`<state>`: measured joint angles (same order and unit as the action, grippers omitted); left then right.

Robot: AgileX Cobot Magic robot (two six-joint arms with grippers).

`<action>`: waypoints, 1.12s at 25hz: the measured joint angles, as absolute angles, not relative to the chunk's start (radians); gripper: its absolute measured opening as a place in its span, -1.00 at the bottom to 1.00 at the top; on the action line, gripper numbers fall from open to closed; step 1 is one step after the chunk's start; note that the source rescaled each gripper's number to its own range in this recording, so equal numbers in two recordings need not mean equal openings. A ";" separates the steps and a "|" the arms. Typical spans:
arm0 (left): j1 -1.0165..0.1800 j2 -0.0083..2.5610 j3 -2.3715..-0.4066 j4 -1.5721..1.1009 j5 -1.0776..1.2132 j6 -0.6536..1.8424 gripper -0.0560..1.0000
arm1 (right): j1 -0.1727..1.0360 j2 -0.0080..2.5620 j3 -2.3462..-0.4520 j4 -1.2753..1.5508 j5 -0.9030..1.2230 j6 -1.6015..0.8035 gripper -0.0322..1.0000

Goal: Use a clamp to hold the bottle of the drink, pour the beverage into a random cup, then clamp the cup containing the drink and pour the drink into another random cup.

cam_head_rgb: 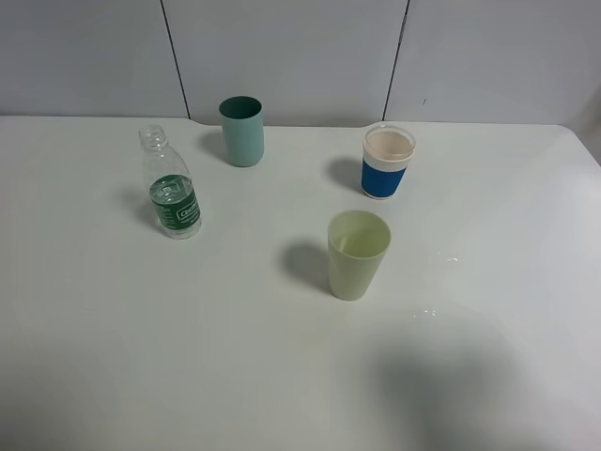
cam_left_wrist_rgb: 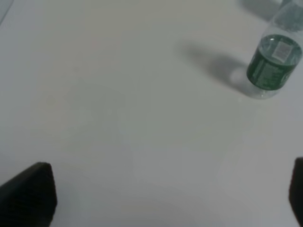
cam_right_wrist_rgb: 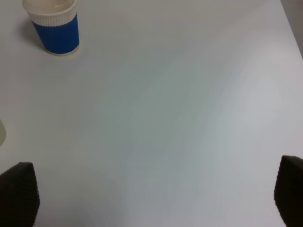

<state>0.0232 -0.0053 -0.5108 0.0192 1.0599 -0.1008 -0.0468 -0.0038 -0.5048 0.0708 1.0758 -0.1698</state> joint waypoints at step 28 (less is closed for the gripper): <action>0.023 -0.005 -0.511 0.019 1.060 -0.101 1.00 | 0.207 0.865 -0.734 0.185 0.621 -0.272 1.00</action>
<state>0.0232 -0.0053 -0.5108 0.0190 1.0599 -0.1008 0.2067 0.8645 -0.7340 0.1849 0.6206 -0.2718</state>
